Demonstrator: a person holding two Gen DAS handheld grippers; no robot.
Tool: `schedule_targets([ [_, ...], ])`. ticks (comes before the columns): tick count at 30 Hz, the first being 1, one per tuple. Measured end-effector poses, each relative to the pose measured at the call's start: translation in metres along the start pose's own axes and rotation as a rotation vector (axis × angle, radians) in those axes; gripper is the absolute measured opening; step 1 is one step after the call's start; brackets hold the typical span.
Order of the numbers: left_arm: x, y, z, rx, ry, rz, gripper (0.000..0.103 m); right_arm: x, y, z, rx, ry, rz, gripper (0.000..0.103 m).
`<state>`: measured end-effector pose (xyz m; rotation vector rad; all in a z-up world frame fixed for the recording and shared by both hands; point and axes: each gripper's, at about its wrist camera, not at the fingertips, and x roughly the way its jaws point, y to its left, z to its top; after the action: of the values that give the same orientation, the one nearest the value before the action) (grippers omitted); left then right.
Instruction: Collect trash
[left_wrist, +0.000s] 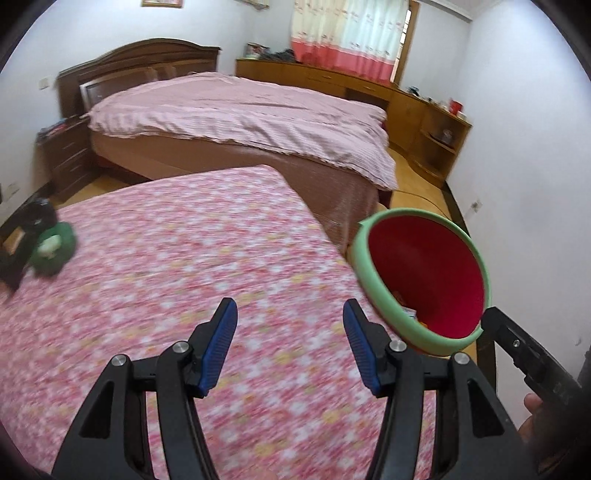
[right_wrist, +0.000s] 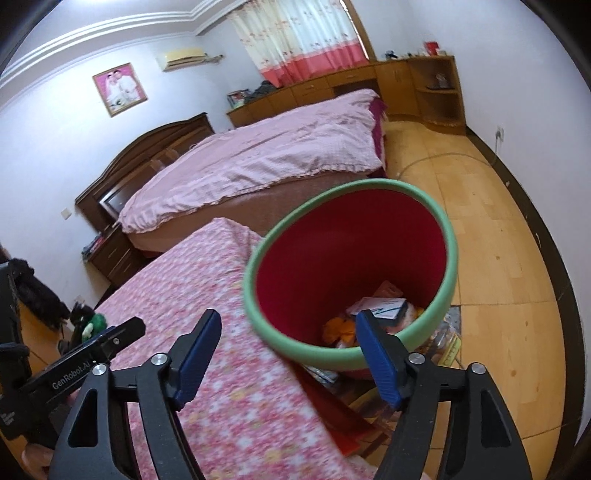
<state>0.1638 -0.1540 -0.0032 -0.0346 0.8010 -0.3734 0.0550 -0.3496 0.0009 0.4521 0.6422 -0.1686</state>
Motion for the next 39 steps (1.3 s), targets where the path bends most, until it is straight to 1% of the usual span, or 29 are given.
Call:
schedule_targets([
  [2,-0.011,0.008,-0.004,-0.013,-0.011,0.015,0.06,-0.005,0.01,-0.003,-0.02,-0.005,0.006,0.077],
  [6,-0.033,0.024,-0.013,-0.038,-0.032,0.068,0.06,-0.015,0.03,-0.013,-0.051,-0.016,0.026,0.077],
  [10,-0.052,0.033,-0.024,-0.04,-0.056,0.117,0.06,-0.026,0.048,-0.025,-0.091,-0.035,0.041,0.077],
  [21,-0.093,0.059,-0.057,-0.105,-0.093,0.202,0.06,-0.046,0.08,-0.056,-0.169,-0.061,0.07,0.077],
  [26,-0.109,0.066,-0.07,-0.115,-0.127,0.243,0.06,-0.056,0.092,-0.067,-0.208,-0.097,0.071,0.077],
  [31,-0.121,0.068,-0.08,-0.122,-0.145,0.256,0.06,-0.063,0.098,-0.075,-0.222,-0.107,0.086,0.077],
  [39,-0.133,0.067,-0.082,-0.119,-0.184,0.273,0.06,-0.078,0.098,-0.078,-0.221,-0.132,0.094,0.077],
])
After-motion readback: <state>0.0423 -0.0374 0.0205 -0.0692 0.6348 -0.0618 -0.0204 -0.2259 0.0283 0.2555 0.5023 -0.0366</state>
